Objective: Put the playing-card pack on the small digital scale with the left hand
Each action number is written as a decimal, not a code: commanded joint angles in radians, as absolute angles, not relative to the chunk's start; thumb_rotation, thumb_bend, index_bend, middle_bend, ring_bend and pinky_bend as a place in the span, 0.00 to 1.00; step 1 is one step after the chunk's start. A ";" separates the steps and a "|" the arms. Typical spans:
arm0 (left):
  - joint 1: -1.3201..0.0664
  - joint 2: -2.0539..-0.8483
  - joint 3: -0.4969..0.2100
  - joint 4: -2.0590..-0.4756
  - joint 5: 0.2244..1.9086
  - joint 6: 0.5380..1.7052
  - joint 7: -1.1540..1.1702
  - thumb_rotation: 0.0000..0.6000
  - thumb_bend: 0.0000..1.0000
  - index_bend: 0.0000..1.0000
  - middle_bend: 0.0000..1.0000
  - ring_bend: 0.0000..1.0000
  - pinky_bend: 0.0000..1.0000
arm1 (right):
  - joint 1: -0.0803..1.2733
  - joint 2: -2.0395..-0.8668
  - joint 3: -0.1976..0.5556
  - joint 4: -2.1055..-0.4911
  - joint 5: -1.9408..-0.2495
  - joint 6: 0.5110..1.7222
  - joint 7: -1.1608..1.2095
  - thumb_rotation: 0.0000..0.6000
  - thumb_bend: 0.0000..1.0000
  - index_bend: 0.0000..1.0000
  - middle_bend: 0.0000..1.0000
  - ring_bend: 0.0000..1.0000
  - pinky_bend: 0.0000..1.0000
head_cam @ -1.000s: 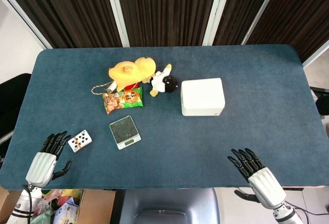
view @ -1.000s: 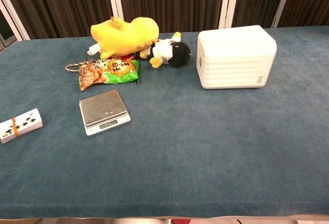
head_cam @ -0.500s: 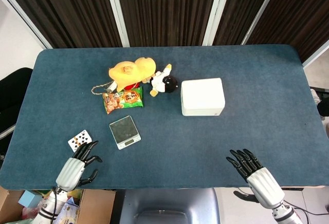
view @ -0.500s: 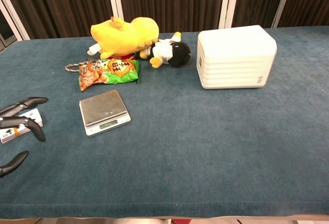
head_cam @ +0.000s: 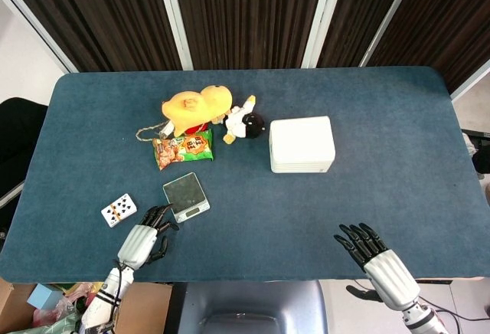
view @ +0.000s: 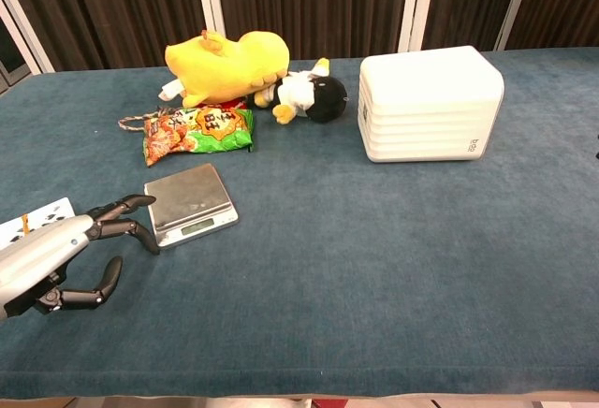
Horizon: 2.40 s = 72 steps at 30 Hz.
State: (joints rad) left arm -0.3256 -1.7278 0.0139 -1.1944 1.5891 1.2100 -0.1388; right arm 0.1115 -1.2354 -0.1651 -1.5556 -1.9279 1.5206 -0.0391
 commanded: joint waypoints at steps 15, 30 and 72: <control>-0.342 -1.789 -0.011 -1.128 1.547 1.224 0.005 1.00 0.72 0.30 0.00 0.00 0.00 | 0.109 -1.230 -0.165 -1.559 -1.924 1.527 -0.034 1.00 0.13 0.00 0.00 0.00 0.00; -0.348 -1.786 -0.006 -1.134 1.534 1.222 0.020 1.00 0.72 0.27 0.00 0.00 0.00 | 0.107 -1.229 -0.165 -1.559 -1.925 1.532 -0.034 1.00 0.13 0.00 0.00 0.00 0.00; -0.360 -1.781 0.014 -1.144 1.534 1.216 0.035 1.00 0.71 0.20 0.00 0.00 0.00 | 0.104 -1.227 -0.159 -1.558 -1.924 1.543 -0.026 1.00 0.13 0.00 0.00 0.00 0.00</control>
State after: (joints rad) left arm -0.3586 -1.7788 0.0232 -1.1484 1.5235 1.1938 0.0464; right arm 0.1043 -1.2273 -0.1592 -1.5574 -1.9238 1.5426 -0.0268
